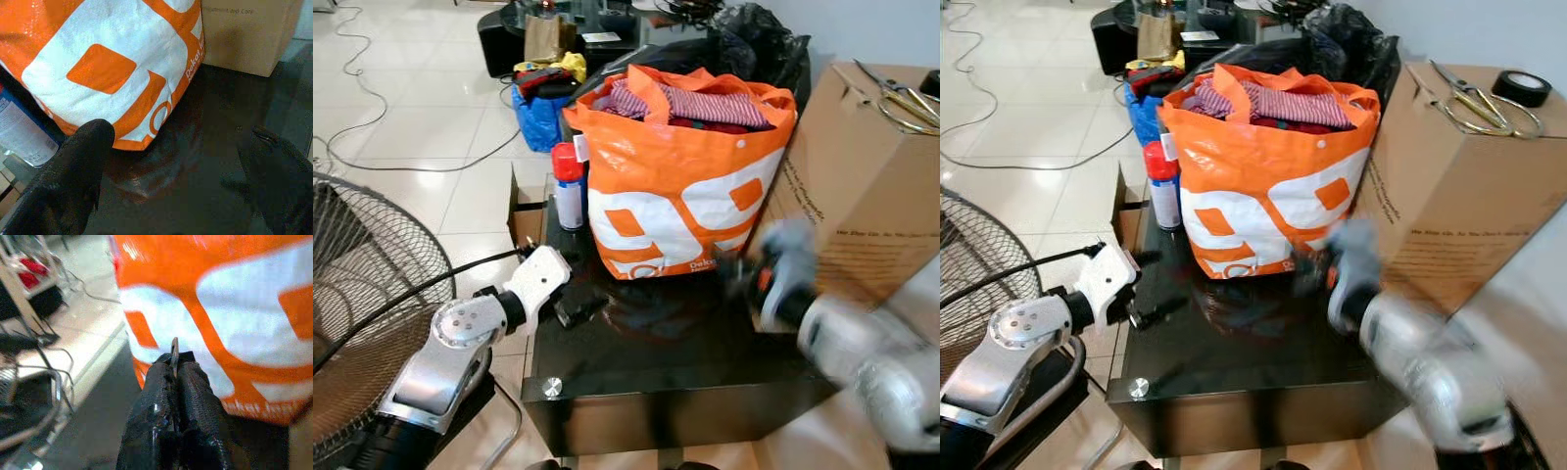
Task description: Hang keys on a hook
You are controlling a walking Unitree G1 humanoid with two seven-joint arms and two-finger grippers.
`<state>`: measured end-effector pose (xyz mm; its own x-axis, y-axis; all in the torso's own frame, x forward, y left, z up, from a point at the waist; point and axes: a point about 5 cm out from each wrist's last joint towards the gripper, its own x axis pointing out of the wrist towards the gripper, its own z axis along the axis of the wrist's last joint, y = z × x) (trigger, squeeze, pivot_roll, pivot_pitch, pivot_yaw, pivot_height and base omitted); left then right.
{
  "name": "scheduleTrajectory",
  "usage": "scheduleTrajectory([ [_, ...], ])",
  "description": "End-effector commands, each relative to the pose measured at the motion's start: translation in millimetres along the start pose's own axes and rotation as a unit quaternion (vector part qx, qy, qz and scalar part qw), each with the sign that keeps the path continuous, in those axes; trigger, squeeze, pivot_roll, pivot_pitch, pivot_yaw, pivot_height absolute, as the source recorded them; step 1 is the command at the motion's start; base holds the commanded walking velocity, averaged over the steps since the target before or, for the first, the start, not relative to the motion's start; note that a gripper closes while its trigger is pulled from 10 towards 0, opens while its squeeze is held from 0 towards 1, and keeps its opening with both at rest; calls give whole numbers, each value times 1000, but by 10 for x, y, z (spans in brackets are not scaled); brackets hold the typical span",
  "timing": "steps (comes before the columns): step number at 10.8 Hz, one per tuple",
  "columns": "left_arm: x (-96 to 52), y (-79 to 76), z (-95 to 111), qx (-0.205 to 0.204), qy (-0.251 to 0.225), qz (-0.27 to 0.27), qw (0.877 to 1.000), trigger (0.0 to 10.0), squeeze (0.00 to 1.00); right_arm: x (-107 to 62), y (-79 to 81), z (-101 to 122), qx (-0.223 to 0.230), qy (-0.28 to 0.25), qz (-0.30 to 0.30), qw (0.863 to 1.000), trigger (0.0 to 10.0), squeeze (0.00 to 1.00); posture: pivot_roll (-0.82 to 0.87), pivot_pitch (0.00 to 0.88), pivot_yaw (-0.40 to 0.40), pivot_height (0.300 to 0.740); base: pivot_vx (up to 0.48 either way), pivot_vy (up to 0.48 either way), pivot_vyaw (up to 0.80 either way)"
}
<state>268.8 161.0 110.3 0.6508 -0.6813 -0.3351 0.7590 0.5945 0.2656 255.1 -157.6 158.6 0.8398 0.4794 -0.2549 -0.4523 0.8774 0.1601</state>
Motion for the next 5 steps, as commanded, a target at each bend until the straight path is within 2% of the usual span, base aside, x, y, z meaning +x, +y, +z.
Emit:
scheduleTrajectory([
  [1,2,-6,9,2,2,-5,1000,10000,855,-18,24,38,-1,-9,15,1000,0,0,-147,0,-31,740,0,0,0],
  [3,1,-1,6,1,2,0,1000,10000,855,-18,59,27,1,-7,22,1000,0,0,-148,0,-31,740,0,0,0],
  [5,21,108,101,-58,-46,73,995,10000,835,-36,54,-14,6,-2,13,1000,0,0,-149,0,-29,740,0,0,0],
])
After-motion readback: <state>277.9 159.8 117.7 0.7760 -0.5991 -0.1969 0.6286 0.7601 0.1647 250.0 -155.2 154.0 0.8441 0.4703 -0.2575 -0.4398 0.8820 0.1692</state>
